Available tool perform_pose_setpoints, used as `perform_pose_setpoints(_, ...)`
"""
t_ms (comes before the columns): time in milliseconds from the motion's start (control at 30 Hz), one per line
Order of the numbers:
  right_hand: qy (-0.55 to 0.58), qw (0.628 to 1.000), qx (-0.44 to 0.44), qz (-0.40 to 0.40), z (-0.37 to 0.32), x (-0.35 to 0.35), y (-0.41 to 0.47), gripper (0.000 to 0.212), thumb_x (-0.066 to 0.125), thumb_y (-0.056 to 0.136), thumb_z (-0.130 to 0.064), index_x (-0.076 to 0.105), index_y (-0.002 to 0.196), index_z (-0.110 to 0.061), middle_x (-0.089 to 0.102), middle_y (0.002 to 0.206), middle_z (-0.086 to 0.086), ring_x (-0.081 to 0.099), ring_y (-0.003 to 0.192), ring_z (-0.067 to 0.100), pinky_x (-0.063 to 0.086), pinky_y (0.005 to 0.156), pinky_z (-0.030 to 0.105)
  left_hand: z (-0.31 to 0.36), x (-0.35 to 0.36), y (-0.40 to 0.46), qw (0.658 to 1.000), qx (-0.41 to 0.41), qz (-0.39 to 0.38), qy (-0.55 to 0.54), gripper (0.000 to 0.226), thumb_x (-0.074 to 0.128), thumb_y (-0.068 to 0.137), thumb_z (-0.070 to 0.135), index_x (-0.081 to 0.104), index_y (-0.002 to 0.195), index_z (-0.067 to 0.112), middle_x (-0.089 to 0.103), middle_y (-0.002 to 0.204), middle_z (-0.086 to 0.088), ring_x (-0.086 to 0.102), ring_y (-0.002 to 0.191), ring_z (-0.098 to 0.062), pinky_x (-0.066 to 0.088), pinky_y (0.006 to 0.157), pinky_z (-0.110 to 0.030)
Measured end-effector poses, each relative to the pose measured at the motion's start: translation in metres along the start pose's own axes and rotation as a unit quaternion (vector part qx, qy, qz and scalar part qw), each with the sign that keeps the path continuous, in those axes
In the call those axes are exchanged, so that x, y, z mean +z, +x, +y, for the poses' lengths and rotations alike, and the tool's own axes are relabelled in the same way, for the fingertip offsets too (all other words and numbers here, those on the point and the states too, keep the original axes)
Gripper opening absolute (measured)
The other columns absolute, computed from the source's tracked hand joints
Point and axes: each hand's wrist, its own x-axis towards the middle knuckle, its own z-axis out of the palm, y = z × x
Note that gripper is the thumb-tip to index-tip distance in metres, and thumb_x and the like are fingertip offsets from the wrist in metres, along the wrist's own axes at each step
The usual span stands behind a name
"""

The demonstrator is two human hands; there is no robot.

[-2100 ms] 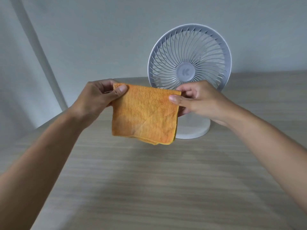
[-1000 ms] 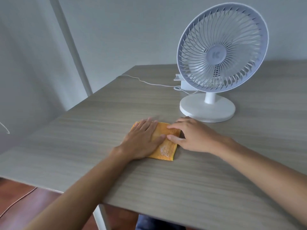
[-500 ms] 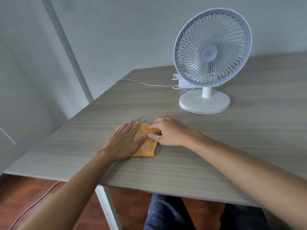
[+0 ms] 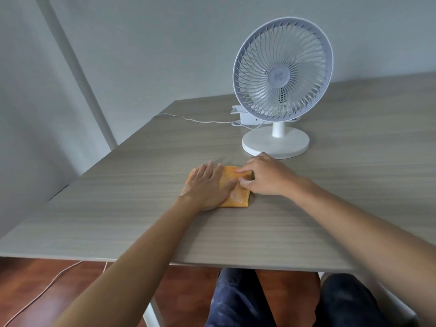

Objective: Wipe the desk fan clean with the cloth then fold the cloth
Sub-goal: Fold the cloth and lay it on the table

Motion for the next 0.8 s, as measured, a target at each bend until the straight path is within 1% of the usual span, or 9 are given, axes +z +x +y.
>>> perform_pose_setpoints(133,-0.001,0.999,0.039,0.013,0.035,-0.017,-0.017,0.04,0.059,0.082,-0.045,0.066,0.12,-0.035,0.064,0.119,-0.005,0.041,0.129,0.017,0.042,0.103,0.038,0.046,0.005,0.016,1.0,0.025,-0.01,0.001,0.079,0.018,0.095,0.066,0.002,0.157,0.021,-0.006,0.166,-0.006,-0.007,0.153,-0.022,-0.005,0.124,-0.041)
perform_pose_setpoints(233,-0.027,0.998,0.059,0.02,0.059,-0.033,-0.033,0.037,0.062,0.079,-0.043,0.069,0.115,-0.035,0.065,0.117,-0.004,0.043,0.128,0.017,0.043,0.102,0.035,0.081,0.009,0.022,0.999,0.046,-0.017,-0.001,0.08,0.017,0.095,0.066,0.001,0.157,0.019,-0.008,0.166,-0.007,-0.008,0.153,-0.022,-0.006,0.124,-0.041)
perform_pose_setpoints(300,-0.046,0.996,0.078,0.027,0.079,-0.043,-0.045,0.034,0.065,0.076,-0.043,0.071,0.109,-0.036,0.068,0.113,-0.003,0.048,0.124,0.019,0.045,0.099,0.032,0.107,0.013,0.023,0.998,0.064,-0.019,-0.008,0.08,0.017,0.095,0.065,-0.001,0.157,0.018,-0.011,0.165,-0.007,-0.011,0.153,-0.021,-0.007,0.123,-0.041)
perform_pose_setpoints(400,-0.061,0.991,0.11,0.04,0.111,-0.059,-0.068,0.036,0.061,0.065,-0.052,0.073,0.096,-0.039,0.072,0.1,-0.001,0.056,0.111,0.021,0.05,0.092,0.034,0.151,0.02,0.022,0.996,0.089,-0.025,-0.016,0.08,0.016,0.096,0.063,-0.005,0.156,0.014,-0.017,0.164,-0.008,-0.017,0.152,-0.021,-0.011,0.122,-0.04)
perform_pose_setpoints(467,-0.069,0.988,0.13,0.048,0.128,-0.068,-0.084,0.038,0.06,0.061,-0.053,0.075,0.093,-0.038,0.074,0.094,0.0,0.058,0.105,0.024,0.052,0.09,0.035,0.179,0.025,0.023,0.994,0.104,-0.029,-0.012,0.081,0.016,0.097,0.062,-0.006,0.156,0.012,-0.018,0.163,-0.01,-0.019,0.151,-0.022,-0.012,0.122,-0.04)
perform_pose_setpoints(567,-0.082,0.983,0.15,0.06,0.154,-0.078,-0.108,0.028,0.072,0.07,-0.039,0.077,0.097,-0.035,0.076,0.101,-0.003,0.061,0.105,0.029,0.05,0.094,0.037,0.213,0.029,0.029,0.991,0.125,-0.036,-0.013,0.081,0.015,0.097,0.061,-0.006,0.156,0.01,-0.017,0.163,-0.012,-0.019,0.151,-0.023,-0.013,0.122,-0.04)
perform_pose_setpoints(667,-0.084,0.984,0.143,0.067,0.178,-0.081,-0.123,0.025,0.073,0.08,-0.026,0.076,0.105,-0.03,0.075,0.11,-0.002,0.065,0.109,0.029,0.046,0.098,0.034,0.237,0.031,0.036,0.99,0.132,-0.04,-0.015,0.08,0.016,0.097,0.06,-0.006,0.156,0.01,-0.016,0.164,-0.012,-0.019,0.151,-0.023,-0.014,0.121,-0.04)
perform_pose_setpoints(733,-0.073,0.986,0.131,0.067,0.191,-0.081,-0.125,0.026,0.07,0.085,-0.019,0.075,0.11,-0.024,0.072,0.117,0.001,0.063,0.115,0.027,0.039,0.101,0.024,0.246,0.032,0.042,0.99,0.13,-0.042,-0.019,0.079,0.016,0.098,0.059,-0.006,0.156,0.01,-0.016,0.164,-0.012,-0.019,0.151,-0.023,-0.014,0.121,-0.04)
perform_pose_setpoints(800,-0.062,0.989,0.119,0.06,0.197,-0.08,-0.121,0.029,0.069,0.087,-0.012,0.073,0.115,-0.018,0.069,0.123,0.006,0.062,0.119,0.026,0.028,0.098,0.012,0.248,0.032,0.047,0.991,0.129,-0.038,-0.024,0.079,0.016,0.098,0.059,-0.006,0.156,0.011,-0.016,0.164,-0.012,-0.018,0.151,-0.023,-0.013,0.121,-0.039)
